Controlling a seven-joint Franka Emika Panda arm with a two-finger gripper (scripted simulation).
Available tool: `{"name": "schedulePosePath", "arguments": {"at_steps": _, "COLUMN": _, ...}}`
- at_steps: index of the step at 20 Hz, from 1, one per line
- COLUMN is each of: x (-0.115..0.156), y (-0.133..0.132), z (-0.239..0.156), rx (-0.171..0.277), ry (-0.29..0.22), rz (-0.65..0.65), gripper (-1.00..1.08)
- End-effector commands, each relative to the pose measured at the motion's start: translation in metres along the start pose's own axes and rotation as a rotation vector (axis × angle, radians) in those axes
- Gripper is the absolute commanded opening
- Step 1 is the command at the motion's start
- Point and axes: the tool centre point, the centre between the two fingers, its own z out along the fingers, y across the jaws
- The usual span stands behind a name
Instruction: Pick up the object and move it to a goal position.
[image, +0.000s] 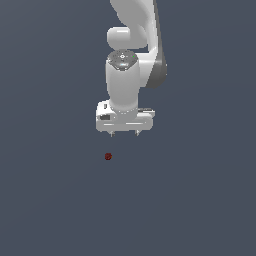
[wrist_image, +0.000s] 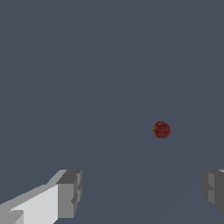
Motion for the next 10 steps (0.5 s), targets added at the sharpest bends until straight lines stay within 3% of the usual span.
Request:
{"name": "schedulePosePath", "arguments": {"at_steps": 1, "x": 0.001, "y": 0.002, "z": 0.003, "rx": -0.001, "ry": -0.001, "rz": -0.016, "gripper": 1.0}}
{"name": "schedulePosePath", "arguments": {"at_steps": 10, "x": 0.005, "y": 0.017, "z": 0.023, "rx": -0.006, "ry": -0.004, "rz": -0.138, "gripper": 1.0}}
